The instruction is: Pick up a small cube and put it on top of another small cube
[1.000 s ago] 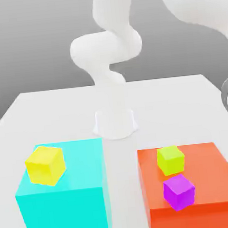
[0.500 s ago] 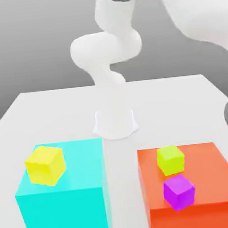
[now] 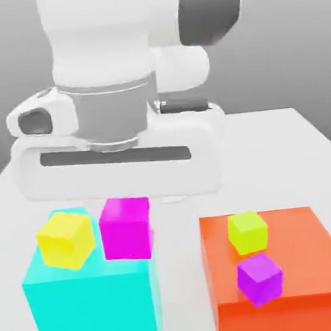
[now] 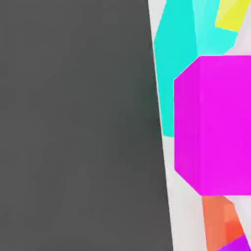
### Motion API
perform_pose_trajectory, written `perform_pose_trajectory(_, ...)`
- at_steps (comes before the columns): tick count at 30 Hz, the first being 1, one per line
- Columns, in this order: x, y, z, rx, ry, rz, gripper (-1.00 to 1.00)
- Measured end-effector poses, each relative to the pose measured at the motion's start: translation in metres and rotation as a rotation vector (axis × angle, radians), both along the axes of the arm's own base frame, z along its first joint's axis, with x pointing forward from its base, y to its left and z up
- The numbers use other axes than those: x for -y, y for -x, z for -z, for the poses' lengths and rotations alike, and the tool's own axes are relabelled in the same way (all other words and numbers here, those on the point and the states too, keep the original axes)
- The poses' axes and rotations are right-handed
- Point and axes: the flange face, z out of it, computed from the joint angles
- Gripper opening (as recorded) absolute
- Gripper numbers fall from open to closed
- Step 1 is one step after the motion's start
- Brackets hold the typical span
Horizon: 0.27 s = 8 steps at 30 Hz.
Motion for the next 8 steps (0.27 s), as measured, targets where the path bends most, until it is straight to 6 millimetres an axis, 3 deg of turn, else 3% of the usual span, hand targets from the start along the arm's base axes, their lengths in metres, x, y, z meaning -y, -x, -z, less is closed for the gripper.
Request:
perform_pose_trajectory(2, 0.000, 0.007, 0.008, 0.001, -0.006, 0.017, -1.00)
perform_pose_trajectory(4, 0.000, 0.009, 0.036, 0.001, -0.007, 0.020, -1.00)
perform_pose_trajectory(5, -0.001, 0.010, 0.045, 0.001, -0.007, 0.020, 1.00)
perform_pose_trajectory(8, -0.001, 0.010, 0.045, 0.001, -0.007, 0.020, 1.00)
